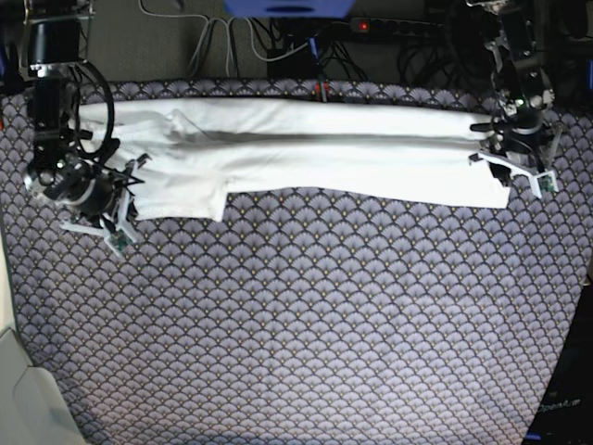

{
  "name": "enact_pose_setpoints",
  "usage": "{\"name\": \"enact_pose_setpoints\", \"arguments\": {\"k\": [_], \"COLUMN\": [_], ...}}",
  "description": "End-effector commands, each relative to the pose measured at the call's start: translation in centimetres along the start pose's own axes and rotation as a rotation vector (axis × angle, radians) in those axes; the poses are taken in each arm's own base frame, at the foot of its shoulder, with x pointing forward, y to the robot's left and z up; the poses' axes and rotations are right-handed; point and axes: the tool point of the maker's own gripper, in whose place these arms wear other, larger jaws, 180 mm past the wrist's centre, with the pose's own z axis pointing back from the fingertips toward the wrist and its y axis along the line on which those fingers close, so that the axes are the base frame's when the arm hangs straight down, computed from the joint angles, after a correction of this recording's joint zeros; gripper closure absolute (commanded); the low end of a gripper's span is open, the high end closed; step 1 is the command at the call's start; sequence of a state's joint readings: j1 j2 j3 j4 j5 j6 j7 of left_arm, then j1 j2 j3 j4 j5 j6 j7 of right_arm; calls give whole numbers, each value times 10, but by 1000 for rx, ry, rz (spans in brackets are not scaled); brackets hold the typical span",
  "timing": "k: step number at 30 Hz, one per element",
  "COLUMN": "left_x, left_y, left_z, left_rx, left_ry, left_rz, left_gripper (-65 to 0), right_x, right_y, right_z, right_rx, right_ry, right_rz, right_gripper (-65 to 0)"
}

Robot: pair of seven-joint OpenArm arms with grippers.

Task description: Fold the T-shirt properly

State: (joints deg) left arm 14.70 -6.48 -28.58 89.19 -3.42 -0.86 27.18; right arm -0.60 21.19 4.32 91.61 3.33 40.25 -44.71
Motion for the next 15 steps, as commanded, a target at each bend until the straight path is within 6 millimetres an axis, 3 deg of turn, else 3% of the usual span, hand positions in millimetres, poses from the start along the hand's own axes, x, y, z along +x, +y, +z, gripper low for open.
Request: {"name": "enact_pose_setpoints", "arguments": {"k": [1,7,10,15], "left_x": [11,4,4,2], "left_y": [4,5,5,6], "left_z": [-1,-3,-3,-3], "left_rx": [9,11,11,11], "left_ry": [-35,-16,-16,-12], "left_rz": [-7,-5,-5,-10], "left_gripper": [-336,-336,-336,-337], "right_x": [12,15,5,-27], "right_y": [-20,-35,-25,1], "right_z": [14,62,76,78], "right_rx": [-59,-186,-193,-147], "right_ry": [-35,-61,-49,10], "right_rz": [10,30,47,15], "right_gripper": [0,0,0,0]}}
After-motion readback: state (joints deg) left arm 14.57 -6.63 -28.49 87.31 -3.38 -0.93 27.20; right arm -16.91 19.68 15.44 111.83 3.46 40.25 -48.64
